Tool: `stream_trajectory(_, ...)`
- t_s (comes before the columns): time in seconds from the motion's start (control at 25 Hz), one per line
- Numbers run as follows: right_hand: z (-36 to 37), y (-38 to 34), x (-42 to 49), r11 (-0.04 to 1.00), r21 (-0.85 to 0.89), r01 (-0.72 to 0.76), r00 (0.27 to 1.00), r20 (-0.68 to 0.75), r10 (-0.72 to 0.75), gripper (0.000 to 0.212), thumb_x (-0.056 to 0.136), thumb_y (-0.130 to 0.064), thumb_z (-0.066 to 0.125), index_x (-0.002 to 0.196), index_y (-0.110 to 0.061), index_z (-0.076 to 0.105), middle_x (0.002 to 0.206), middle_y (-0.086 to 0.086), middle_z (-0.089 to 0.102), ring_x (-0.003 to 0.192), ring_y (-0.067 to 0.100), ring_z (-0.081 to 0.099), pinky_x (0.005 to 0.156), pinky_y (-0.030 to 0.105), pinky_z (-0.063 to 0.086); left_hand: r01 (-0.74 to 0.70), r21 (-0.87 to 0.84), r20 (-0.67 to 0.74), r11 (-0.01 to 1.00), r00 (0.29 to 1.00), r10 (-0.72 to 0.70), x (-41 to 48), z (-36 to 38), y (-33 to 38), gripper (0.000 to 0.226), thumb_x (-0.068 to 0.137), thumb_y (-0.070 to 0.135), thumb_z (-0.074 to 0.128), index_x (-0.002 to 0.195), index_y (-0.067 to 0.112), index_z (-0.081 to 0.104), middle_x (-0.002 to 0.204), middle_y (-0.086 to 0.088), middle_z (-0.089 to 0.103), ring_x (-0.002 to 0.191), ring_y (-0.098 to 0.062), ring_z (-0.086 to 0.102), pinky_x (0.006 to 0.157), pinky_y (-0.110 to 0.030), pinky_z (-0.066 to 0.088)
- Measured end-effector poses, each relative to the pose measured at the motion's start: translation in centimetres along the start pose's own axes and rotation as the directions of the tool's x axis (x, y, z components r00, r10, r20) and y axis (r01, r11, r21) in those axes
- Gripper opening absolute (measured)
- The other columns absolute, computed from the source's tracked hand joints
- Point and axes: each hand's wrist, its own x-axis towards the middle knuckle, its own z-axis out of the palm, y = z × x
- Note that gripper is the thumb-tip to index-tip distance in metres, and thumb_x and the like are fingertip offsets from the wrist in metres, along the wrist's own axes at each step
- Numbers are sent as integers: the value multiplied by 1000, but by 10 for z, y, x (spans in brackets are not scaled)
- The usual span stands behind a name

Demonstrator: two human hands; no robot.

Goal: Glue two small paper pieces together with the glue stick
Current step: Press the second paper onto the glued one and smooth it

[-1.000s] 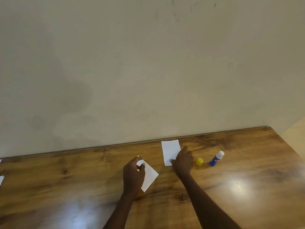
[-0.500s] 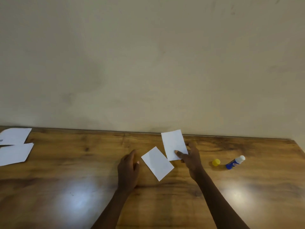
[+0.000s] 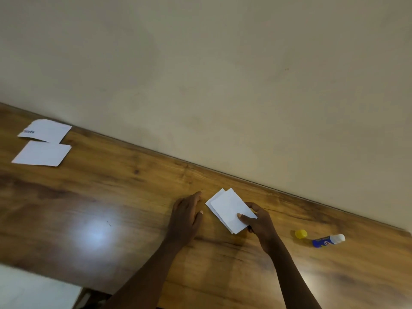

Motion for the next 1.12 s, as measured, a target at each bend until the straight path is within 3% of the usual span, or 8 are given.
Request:
stream_trajectory(0.16, 2, -4, 17, 989, -140, 48, 999, 12, -46, 30, 89, -22, 52, 118, -13, 50, 115, 9, 53, 83, 14, 51, 62, 19, 43, -15, 84, 35, 996, 999, 12, 4, 6, -2, 44, 88, 21, 47, 130, 10, 43, 137, -10, 48, 131, -23, 38, 112, -32, 13)
stream_trajectory(0.32, 8, -4, 27, 985, -163, 56, 998, 13, -55, 32, 89, -21, 51, 119, -10, 49, 122, 12, 52, 94, 20, 50, 77, 29, 44, -29, 125, 77, 992, 997, 20, 6, 11, -5, 43, 90, 27, 43, 132, 16, 43, 146, -4, 38, 139, -16, 26, 114, -31, 0)
stream_trajectory(0.6, 18, -2, 26, 994, -108, 21, 996, -84, -31, 34, 89, -18, 51, 121, -6, 48, 127, 15, 51, 106, 27, 51, 82, 31, 44, -26, 152, 129, 988, 992, 6, 7, 9, -4, 46, 90, 29, 43, 135, 17, 38, 151, -3, 28, 142, -14, 16, 116, -33, -3)
stream_trajectory(0.8, 19, -2, 27, 985, -174, 22, 994, -102, -40, 35, 89, -19, 52, 121, -6, 47, 128, 15, 50, 109, 28, 50, 91, 36, 45, -16, 173, 153, 985, 988, -11, 7, 8, -4, 47, 91, 32, 41, 136, 20, 35, 152, -1, 25, 142, -13, 14, 116, -33, -5)
stream_trajectory(1.04, 22, 0, 29, 982, -188, 17, 992, -119, -40, 32, 88, -19, 53, 118, -7, 49, 126, 14, 52, 99, 21, 49, 86, 33, 44, -62, 239, 217, 969, 976, 9, 7, 7, -3, 50, 90, 37, 40, 138, 27, 31, 155, 1, 14, 144, -16, 6, 114, -36, -11)
stream_trajectory(1.12, 22, 1, 30, 982, -191, 9, 990, -137, -36, 32, 88, -19, 54, 117, -7, 50, 126, 15, 52, 103, 25, 51, 89, 36, 45, -69, 264, 234, 962, 972, 5, 8, 7, -2, 49, 90, 39, 38, 137, 28, 32, 155, 2, 13, 144, -16, 4, 114, -37, -11)
